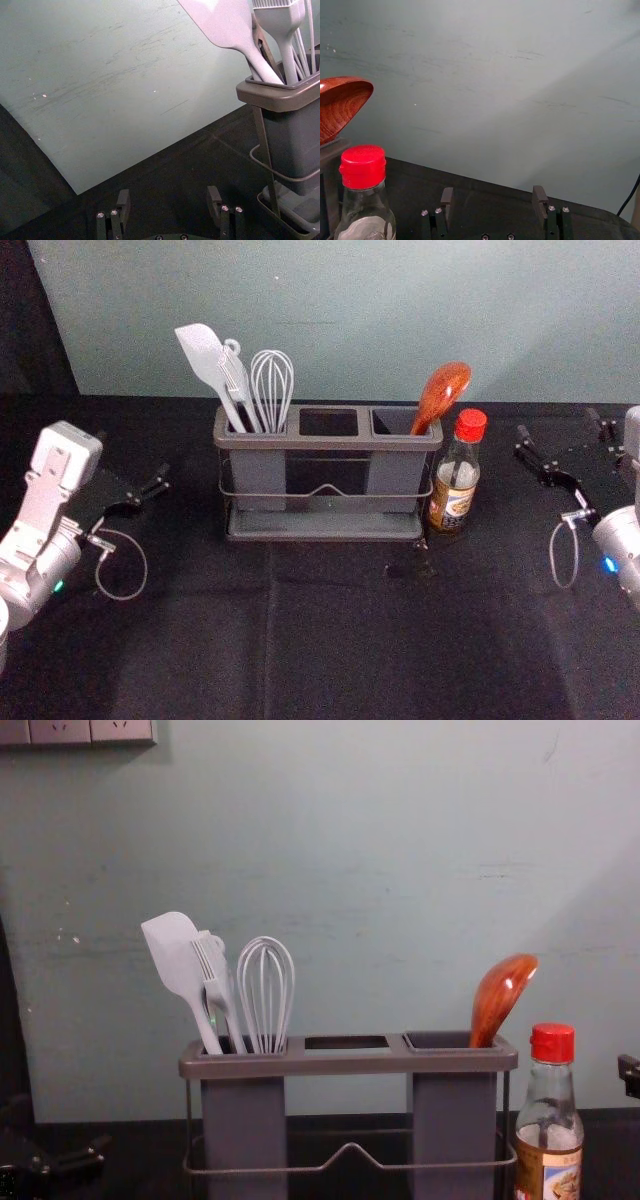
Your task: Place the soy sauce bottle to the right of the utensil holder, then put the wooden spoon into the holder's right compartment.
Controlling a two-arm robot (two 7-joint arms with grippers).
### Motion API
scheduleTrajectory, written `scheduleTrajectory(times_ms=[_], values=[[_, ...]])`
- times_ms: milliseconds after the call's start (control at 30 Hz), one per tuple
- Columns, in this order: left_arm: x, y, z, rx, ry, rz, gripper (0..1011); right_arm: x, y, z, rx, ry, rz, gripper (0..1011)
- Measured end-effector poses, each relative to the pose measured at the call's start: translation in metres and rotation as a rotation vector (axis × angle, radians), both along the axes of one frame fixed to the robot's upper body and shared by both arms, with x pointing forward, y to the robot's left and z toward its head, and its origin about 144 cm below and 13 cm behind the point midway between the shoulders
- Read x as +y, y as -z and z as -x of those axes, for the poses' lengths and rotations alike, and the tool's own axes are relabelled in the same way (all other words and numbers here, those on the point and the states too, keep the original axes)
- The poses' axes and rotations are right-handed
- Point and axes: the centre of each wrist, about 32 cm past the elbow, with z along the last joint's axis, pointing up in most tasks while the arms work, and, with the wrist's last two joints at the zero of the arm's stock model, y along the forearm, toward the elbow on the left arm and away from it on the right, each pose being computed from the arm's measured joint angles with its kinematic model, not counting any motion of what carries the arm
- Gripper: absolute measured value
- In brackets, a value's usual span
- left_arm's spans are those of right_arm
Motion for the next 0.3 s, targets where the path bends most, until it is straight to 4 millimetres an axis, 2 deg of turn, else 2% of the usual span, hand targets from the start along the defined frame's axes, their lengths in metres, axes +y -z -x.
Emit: scheduleTrajectory(times_ms=[300], values=[[0.0,0.0,0.0,0.0,0.0,0.0,1005,0.0,0.0,0.0,0.0,0.0,0.0,1002]])
